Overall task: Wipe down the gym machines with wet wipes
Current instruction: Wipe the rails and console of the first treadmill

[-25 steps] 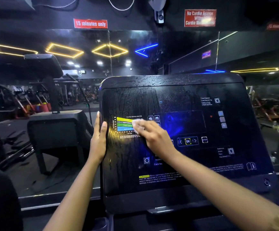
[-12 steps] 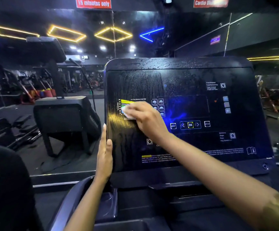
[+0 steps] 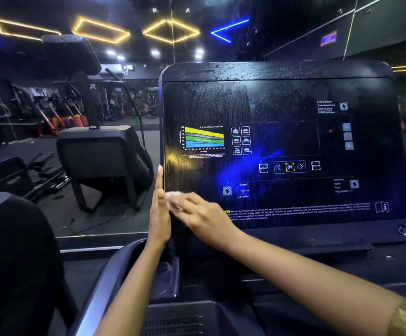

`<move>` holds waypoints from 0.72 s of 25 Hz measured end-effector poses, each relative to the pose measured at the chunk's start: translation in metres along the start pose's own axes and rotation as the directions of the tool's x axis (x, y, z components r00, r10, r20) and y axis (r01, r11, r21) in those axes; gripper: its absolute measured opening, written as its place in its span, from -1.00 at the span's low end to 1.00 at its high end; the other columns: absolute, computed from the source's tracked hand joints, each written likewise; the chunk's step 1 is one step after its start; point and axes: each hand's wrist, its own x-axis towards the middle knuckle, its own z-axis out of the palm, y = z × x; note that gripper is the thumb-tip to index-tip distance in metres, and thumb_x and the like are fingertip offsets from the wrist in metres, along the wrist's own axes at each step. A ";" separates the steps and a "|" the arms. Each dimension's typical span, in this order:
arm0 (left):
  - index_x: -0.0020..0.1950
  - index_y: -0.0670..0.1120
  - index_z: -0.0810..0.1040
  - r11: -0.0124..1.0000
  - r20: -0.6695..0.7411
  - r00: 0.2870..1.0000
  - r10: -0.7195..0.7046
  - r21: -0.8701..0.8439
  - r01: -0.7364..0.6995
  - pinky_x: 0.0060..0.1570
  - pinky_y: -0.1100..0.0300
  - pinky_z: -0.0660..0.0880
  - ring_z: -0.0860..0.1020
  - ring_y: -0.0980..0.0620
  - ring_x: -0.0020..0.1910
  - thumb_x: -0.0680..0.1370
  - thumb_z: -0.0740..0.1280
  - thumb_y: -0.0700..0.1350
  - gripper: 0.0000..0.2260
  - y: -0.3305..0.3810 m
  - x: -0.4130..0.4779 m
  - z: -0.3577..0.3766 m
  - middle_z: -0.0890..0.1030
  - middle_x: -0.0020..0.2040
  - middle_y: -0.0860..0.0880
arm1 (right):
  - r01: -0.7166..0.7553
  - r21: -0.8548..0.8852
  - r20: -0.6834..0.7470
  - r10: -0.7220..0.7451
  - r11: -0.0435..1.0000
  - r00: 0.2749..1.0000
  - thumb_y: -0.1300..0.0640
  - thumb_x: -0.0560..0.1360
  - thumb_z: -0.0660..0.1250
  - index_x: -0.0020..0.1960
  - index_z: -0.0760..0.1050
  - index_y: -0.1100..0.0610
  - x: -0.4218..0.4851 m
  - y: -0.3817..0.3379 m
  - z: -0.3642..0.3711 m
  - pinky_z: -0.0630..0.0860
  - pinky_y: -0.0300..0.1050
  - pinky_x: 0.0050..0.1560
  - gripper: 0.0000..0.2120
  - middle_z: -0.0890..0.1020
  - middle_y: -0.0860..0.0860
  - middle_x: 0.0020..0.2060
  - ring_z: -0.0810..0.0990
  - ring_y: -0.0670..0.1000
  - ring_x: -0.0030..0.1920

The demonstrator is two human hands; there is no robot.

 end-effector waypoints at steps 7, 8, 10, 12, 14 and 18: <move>0.44 0.28 0.06 0.996 0.034 0.998 0.045 0.075 -0.047 0.46 0.30 0.03 0.10 0.37 0.45 0.43 -0.02 0.50 -0.37 0.017 -0.006 0.003 0.12 0.44 0.41 | 0.107 0.186 0.060 -0.120 0.977 0.991 0.25 0.54 0.21 0.18 0.57 0.16 -0.036 0.005 -0.014 0.56 -0.15 0.01 -0.73 0.60 -0.01 0.15 0.54 0.01 0.15; 0.43 0.30 0.04 0.993 0.030 0.999 0.033 0.112 -0.036 0.38 0.44 0.06 0.11 0.47 0.40 0.40 -0.02 0.53 -0.35 0.018 -0.005 0.002 0.11 0.40 0.45 | 0.061 0.199 0.008 -0.064 0.978 0.998 0.30 0.53 0.23 0.18 0.57 0.18 -0.023 0.019 -0.020 0.55 -0.13 0.06 -0.73 0.61 0.02 0.15 0.55 0.03 0.15; 0.41 0.35 0.00 0.987 0.023 1.000 0.013 0.160 -0.017 0.21 0.63 0.11 0.13 0.62 0.28 0.36 -0.04 0.56 -0.33 0.020 -0.005 0.002 0.11 0.36 0.48 | -0.094 0.154 -0.099 0.111 0.984 0.989 0.34 0.50 0.23 0.15 0.59 0.21 0.014 0.056 -0.033 0.54 -0.09 0.07 -0.72 0.62 0.07 0.11 0.58 0.08 0.10; 0.41 0.39 -0.01 0.985 0.022 1.000 0.005 0.175 -0.009 0.14 0.68 0.11 0.12 0.66 0.24 0.35 -0.05 0.57 -0.33 0.023 -0.007 0.003 0.10 0.35 0.52 | -0.216 0.074 -0.140 0.225 0.973 0.964 0.26 0.50 0.18 0.11 0.61 0.22 0.045 0.084 -0.041 0.60 -0.06 -0.08 -0.71 0.65 0.08 0.06 0.61 0.09 0.03; 0.43 0.35 -0.01 0.984 0.017 1.000 0.019 0.176 -0.022 0.16 0.68 0.08 0.09 0.64 0.27 0.36 -0.06 0.56 -0.31 0.024 -0.008 0.003 0.08 0.33 0.56 | -0.235 0.033 -0.122 0.237 0.971 0.964 0.20 0.50 0.15 0.10 0.61 0.20 0.046 0.088 -0.036 0.62 -0.07 -0.21 -0.69 0.65 0.06 0.04 0.61 0.09 -0.01; 0.46 0.25 0.00 0.985 0.008 0.999 0.033 0.168 -0.034 0.20 0.65 0.06 0.08 0.61 0.31 0.39 -0.04 0.53 -0.29 0.024 -0.008 0.004 0.09 0.36 0.51 | -0.143 0.045 -0.060 0.145 0.989 0.988 0.25 0.54 0.15 0.19 0.56 0.18 0.003 0.058 -0.027 0.61 -0.11 -0.24 -0.70 0.59 -0.01 0.16 0.56 0.02 0.07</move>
